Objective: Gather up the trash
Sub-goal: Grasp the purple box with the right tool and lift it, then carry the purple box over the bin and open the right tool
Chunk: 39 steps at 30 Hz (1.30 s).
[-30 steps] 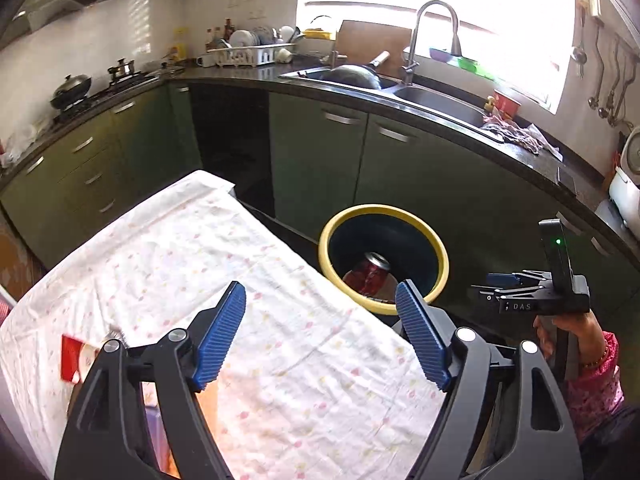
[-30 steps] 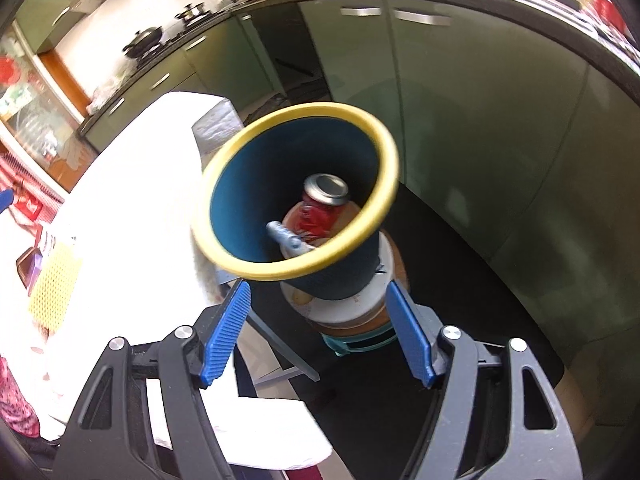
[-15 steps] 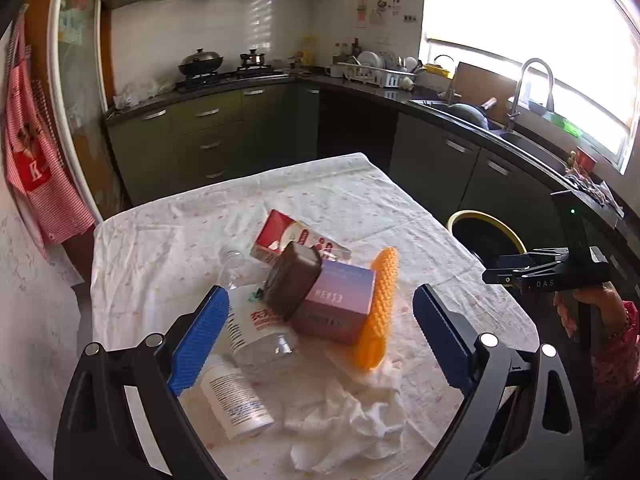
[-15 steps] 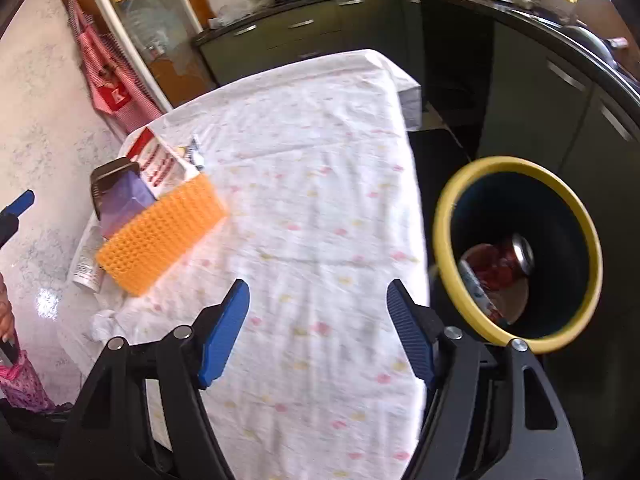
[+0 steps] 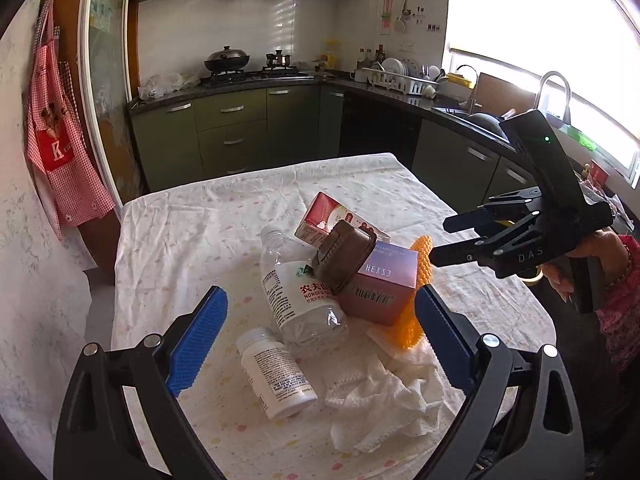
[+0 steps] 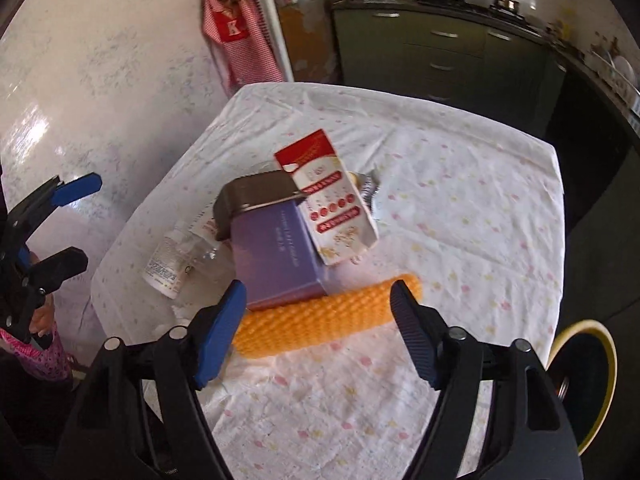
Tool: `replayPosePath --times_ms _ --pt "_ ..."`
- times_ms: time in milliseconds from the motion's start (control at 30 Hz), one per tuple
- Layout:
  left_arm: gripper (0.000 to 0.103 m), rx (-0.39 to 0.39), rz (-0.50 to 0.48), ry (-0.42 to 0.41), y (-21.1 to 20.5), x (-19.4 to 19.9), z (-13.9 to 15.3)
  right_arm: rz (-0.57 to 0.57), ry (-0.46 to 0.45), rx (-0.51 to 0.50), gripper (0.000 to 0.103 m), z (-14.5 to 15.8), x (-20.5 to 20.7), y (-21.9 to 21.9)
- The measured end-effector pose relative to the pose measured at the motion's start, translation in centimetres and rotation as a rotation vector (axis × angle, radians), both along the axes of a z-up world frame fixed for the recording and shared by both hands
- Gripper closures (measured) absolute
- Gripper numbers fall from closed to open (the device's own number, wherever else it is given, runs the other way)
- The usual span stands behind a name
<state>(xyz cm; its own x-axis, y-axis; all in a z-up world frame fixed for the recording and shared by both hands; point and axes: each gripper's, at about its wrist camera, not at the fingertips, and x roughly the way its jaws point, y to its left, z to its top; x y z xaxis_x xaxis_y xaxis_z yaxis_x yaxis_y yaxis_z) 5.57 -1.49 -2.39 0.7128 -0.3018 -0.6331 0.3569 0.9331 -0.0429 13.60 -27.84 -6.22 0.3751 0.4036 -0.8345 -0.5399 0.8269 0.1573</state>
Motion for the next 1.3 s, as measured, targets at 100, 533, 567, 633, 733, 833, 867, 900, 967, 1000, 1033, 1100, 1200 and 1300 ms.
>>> replayPosePath --times_ms 100,533,567,633,733,833,867,900,967,1000,1033,1100,1200,1300 --pt "0.010 -0.004 0.012 0.003 0.5 0.1 -0.1 0.078 0.002 -0.024 0.025 -0.3 0.2 2.0" --pt "0.010 -0.010 0.018 0.029 1.0 0.4 -1.2 0.163 0.047 -0.109 0.034 -4.1 1.3 4.8" --pt "0.010 -0.010 0.017 0.030 1.0 0.5 -1.3 0.164 0.049 -0.106 0.039 -4.3 1.3 4.8" --pt "0.010 -0.010 0.017 0.032 0.9 0.6 -1.3 0.160 0.040 -0.102 0.049 -4.5 1.2 4.6" --pt "0.010 -0.009 0.017 0.033 0.9 0.6 -1.3 0.153 0.014 -0.098 0.050 -4.1 0.7 4.0" --pt "0.010 -0.006 0.017 0.035 0.8 0.7 -1.5 0.142 -0.001 -0.064 0.051 -2.9 0.1 2.9" --pt "0.010 -0.006 0.017 0.036 0.7 0.7 -1.5 0.135 -0.009 -0.050 0.052 -2.4 -0.1 2.5" --pt "0.010 -0.006 0.017 0.036 0.6 0.8 -1.5 0.126 -0.021 -0.040 0.052 -1.9 -0.3 2.1" --pt "0.010 -0.007 0.012 0.037 0.4 0.7 -1.5 0.109 -0.044 -0.027 0.052 -0.9 -0.7 1.3" --pt "0.010 -0.006 0.009 0.037 0.3 0.7 -1.6 0.102 -0.047 -0.018 0.052 -0.6 -0.9 1.0" --pt "0.010 -0.004 0.005 0.036 0.1 0.7 -1.5 0.093 -0.051 -0.009 0.052 -0.2 -1.1 0.7" --pt "0.010 0.001 -0.004 0.032 -0.2 0.5 -1.5 0.079 -0.063 -0.002 0.052 0.4 -1.4 0.1" --pt "0.010 0.006 -0.009 0.026 -0.4 0.3 -1.3 0.063 -0.066 0.034 0.052 1.2 -1.9 -0.7" --pt "0.010 0.006 -0.010 0.022 -0.5 0.2 -1.1 0.041 -0.075 0.076 0.052 2.0 -2.2 -1.7"
